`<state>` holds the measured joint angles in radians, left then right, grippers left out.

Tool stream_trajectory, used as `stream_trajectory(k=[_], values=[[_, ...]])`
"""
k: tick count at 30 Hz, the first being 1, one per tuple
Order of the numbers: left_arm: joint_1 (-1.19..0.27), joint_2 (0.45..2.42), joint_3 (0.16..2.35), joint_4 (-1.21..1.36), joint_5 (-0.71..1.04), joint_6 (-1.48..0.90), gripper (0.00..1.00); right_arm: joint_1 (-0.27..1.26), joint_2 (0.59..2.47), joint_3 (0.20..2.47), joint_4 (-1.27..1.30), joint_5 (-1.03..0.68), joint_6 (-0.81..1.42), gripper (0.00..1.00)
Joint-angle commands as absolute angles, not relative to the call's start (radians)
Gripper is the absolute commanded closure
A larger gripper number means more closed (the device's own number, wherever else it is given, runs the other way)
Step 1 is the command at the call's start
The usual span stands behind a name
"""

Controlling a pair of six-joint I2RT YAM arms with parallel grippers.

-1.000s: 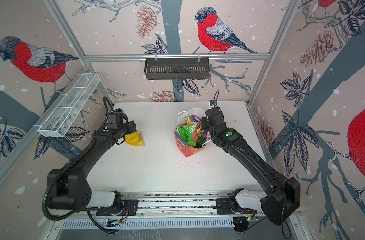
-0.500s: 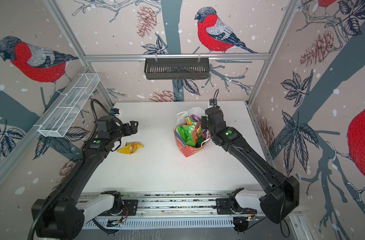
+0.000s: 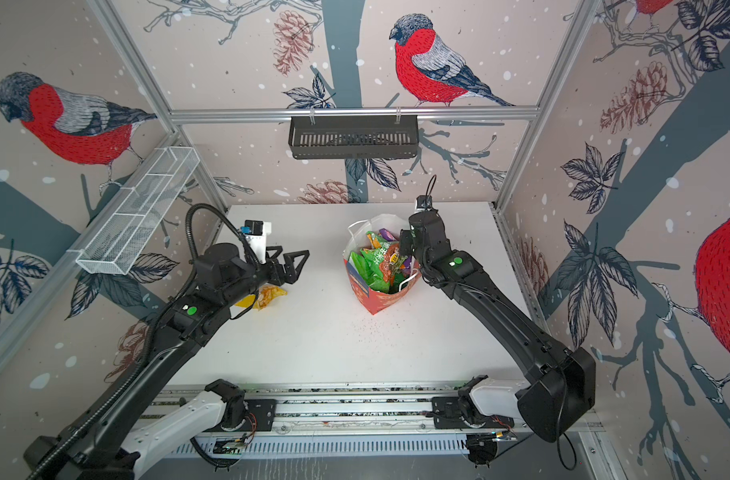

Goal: Take the snacks out of the paper bag
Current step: 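Move the open left gripper over the bag while the right holds the rim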

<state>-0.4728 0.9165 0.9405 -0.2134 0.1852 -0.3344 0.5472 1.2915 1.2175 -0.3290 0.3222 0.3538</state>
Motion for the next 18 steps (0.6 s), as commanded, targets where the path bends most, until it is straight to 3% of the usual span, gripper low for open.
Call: stream_trajectory(k=[1,12,18], values=[[-0.579,0.911,0.963,-0.169,0.119,-0.380,0.04,0.546,1.280,1.235,-0.273,0.291,0.381,1.00],[-0.805,1.048,0.992,-0.008,0.087,-0.466,0.04,0.532,1.257,1.202,-0.259,0.238,0.359,1.00],[-0.880,1.151,1.064,0.030,0.075,-0.500,0.12,0.512,1.218,1.179,-0.247,0.224,0.351,1.00]])
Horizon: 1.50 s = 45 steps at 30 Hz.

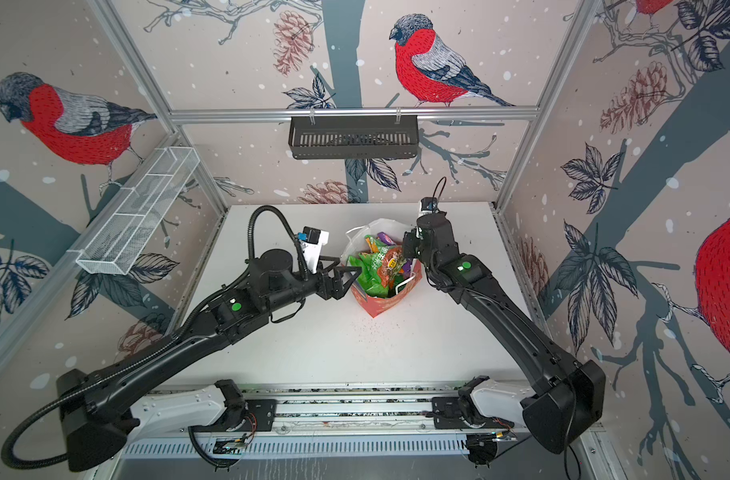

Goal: Take the snacks out of the paper bag
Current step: 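Move the open left gripper over the bag while the right holds the rim, then lower the left gripper into the bag onto the green chip packet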

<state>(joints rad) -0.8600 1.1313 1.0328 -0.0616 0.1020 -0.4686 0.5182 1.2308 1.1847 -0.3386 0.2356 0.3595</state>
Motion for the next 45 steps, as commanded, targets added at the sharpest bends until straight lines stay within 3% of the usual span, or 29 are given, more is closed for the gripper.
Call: stream_trajectory(k=[1,23,38,45], values=[[-0.886,1.166,1.074,0.034,0.072,-0.513,0.13,0.506,1.216,1.173,-0.240,0.216,0.356,1.00],[-0.937,1.398,1.287,-0.076,0.052,-0.509,0.23,0.440,1.159,1.108,-0.154,0.067,0.420,1.00],[-0.937,1.501,1.364,-0.220,-0.121,-0.471,0.27,0.438,1.138,1.087,-0.131,0.022,0.426,1.00],[-0.936,1.527,1.364,-0.227,-0.155,-0.465,0.36,0.437,1.122,1.077,-0.121,0.000,0.425,1.00]])
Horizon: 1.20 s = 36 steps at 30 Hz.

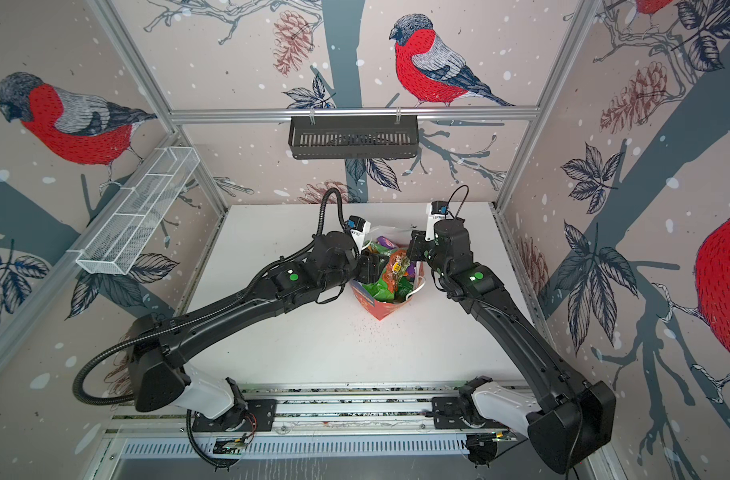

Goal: Take the snacks out of the paper bag
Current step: 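Lower the left gripper into the bag onto the green chip packet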

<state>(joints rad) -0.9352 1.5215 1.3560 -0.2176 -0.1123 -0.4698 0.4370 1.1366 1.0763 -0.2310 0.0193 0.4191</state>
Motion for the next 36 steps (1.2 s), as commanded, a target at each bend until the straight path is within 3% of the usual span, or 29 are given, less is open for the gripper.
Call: stream_trajectory(k=[1,12,21,28,31,36], values=[[-0.936,1.529,1.361,-0.223,-0.158,-0.465,0.36,0.438,1.117,1.074,-0.119,0.000,0.425,1.00],[-0.937,1.545,1.349,-0.203,-0.145,-0.471,0.40,0.439,1.106,1.066,-0.116,-0.023,0.422,1.00],[-0.936,1.545,1.332,-0.186,-0.146,-0.471,0.59,0.440,1.109,1.060,-0.103,-0.045,0.426,1.00],[-0.937,1.543,1.333,-0.191,-0.166,-0.467,0.66,0.440,1.110,1.058,-0.097,-0.046,0.427,1.00],[-0.936,1.548,1.332,-0.190,-0.161,-0.466,0.78,0.440,1.109,1.057,-0.097,-0.046,0.427,1.00],[-0.937,1.552,1.330,-0.189,-0.158,-0.469,0.83,0.440,1.109,1.054,-0.097,-0.043,0.426,1.00]])
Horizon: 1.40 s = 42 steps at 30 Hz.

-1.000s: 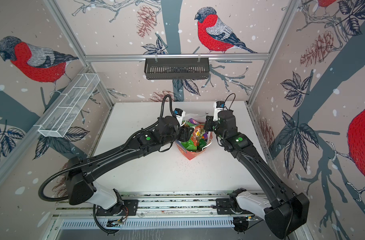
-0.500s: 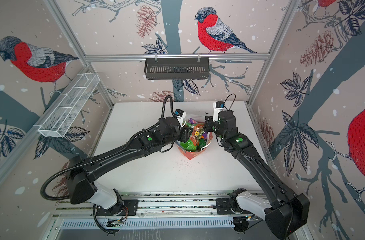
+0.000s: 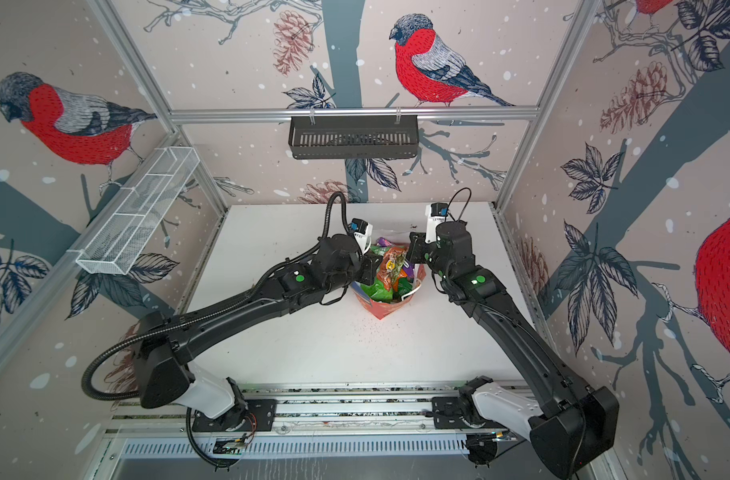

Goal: Take the snacks out of the paper bag
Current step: 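Lower the left gripper into the bag onto the green chip packet, then close the left gripper on the green packet and lift it out of the bag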

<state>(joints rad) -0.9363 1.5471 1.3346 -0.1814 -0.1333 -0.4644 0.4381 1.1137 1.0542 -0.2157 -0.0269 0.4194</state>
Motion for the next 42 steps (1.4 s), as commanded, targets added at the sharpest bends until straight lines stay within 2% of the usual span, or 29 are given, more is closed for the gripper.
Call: stream_trajectory(k=[1,4,9,31,37,42], values=[[-0.937,1.551,1.331,-0.189,-0.158,-0.470,0.85,0.442,1.109,1.054,-0.097,-0.043,0.426,1.00],[-0.937,1.545,1.330,-0.187,-0.162,-0.470,0.87,0.441,1.108,1.053,-0.098,-0.040,0.428,1.00],[-0.936,1.532,1.325,-0.184,-0.146,-0.475,1.00,0.440,1.106,1.048,-0.095,-0.027,0.431,1.00],[-0.937,1.420,1.243,-0.112,-0.180,-0.504,1.00,0.437,1.108,1.039,-0.096,0.011,0.436,1.00],[-0.937,1.346,1.175,0.033,-0.057,-0.529,1.00,0.438,1.111,1.035,-0.103,0.050,0.437,1.00],[-0.938,1.308,1.159,0.048,-0.081,-0.505,1.00,0.439,1.114,1.035,-0.103,0.048,0.437,1.00]])
